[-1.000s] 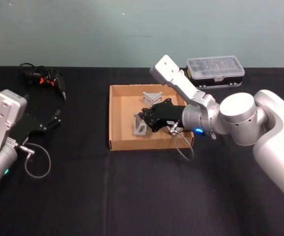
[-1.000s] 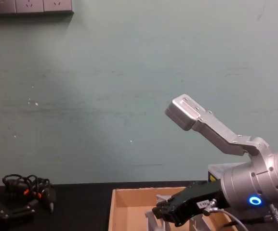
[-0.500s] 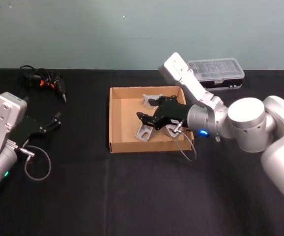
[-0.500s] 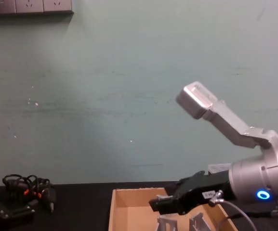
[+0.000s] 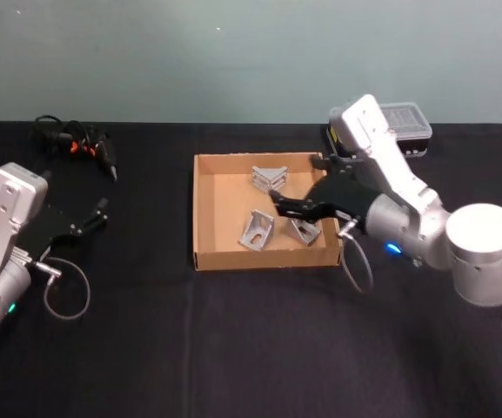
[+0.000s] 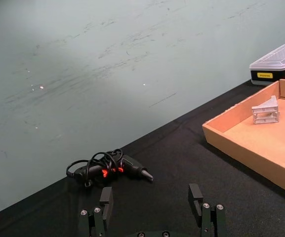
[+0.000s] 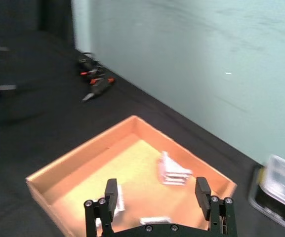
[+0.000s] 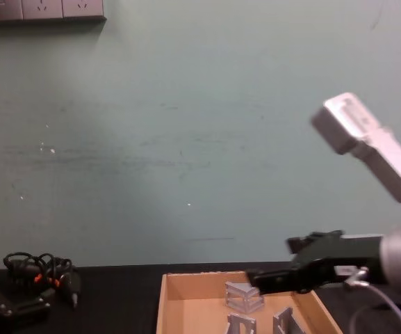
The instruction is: Use one hand to pick up the angle iron from the table and place it into the box.
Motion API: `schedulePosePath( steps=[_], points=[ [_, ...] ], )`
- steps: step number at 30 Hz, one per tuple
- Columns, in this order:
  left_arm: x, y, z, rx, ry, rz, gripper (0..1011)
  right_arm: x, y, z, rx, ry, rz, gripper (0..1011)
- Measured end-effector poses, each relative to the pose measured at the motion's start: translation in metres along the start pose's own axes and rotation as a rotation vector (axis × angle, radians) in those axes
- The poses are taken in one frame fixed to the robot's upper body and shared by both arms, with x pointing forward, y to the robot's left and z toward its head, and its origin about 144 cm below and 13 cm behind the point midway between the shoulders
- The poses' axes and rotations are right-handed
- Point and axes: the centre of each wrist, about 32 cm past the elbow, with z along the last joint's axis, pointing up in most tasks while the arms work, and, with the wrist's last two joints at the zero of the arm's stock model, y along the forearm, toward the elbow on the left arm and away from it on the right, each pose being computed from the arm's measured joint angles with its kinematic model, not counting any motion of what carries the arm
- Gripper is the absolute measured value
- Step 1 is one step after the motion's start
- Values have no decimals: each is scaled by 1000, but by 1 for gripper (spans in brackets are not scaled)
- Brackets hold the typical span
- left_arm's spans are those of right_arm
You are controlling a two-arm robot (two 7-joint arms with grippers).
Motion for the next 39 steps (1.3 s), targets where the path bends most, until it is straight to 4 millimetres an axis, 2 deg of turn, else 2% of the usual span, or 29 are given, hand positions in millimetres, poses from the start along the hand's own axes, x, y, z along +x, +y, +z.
schedulePosePath(
  steps=[2, 8, 16, 39],
  points=[
    [0, 0, 0, 0, 0, 0, 1000, 0, -5, -4, 5, 7, -26, 1003],
    [0, 0, 0, 0, 0, 0, 1000, -1, -27, -19, 18, 28, -131, 1000],
    [0, 0, 0, 0, 0, 0, 1000, -4, -43, -30, 9, 46, -199, 1000],
    [0, 0, 0, 0, 0, 0, 1000, -5, -44, -31, 4, 47, -206, 1000]
  ],
)
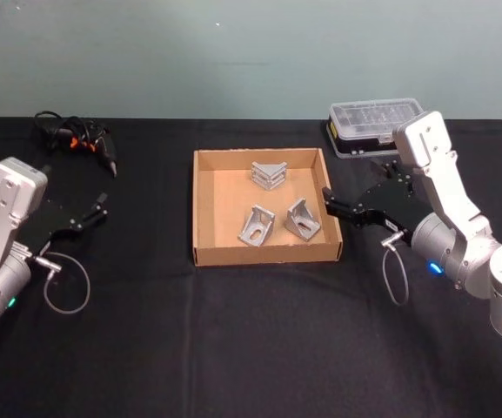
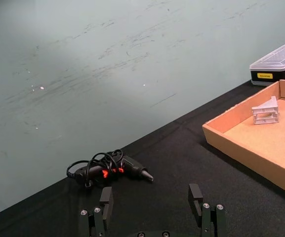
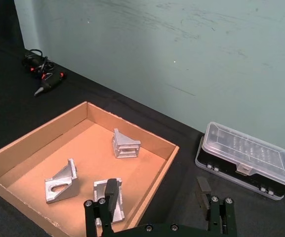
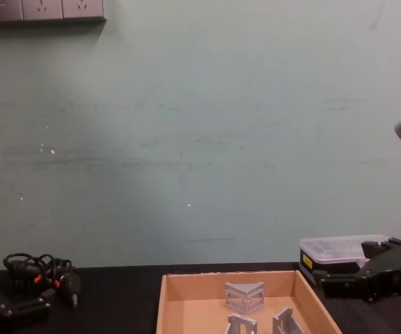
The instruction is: Use one hand to pick up the angle iron from the table and place it into the box.
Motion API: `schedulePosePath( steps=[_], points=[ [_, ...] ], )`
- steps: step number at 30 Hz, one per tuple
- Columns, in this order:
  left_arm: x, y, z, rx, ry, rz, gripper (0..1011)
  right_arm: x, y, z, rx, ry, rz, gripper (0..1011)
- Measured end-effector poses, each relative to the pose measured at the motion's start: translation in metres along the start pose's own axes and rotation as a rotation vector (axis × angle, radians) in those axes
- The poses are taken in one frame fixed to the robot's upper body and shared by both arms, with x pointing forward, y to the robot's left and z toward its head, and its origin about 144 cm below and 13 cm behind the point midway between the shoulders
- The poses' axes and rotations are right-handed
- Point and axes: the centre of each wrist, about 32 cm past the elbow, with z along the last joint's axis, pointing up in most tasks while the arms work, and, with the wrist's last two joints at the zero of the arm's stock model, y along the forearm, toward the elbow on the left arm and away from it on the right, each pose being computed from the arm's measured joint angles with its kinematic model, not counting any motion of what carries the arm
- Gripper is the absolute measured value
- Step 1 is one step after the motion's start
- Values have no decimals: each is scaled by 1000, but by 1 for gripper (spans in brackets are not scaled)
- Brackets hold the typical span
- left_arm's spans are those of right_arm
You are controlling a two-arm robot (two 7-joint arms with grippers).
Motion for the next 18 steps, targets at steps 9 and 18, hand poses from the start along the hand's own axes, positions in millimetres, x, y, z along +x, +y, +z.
schedulePosePath(
  steps=[9, 18],
  points=[
    [0, 0, 0, 0, 0, 0, 1000, 0, 0, 0, 0, 0, 2, 1000],
    [0, 0, 0, 0, 0, 0, 1000, 0, 1, 0, 0, 0, 3, 1000]
  ],
)
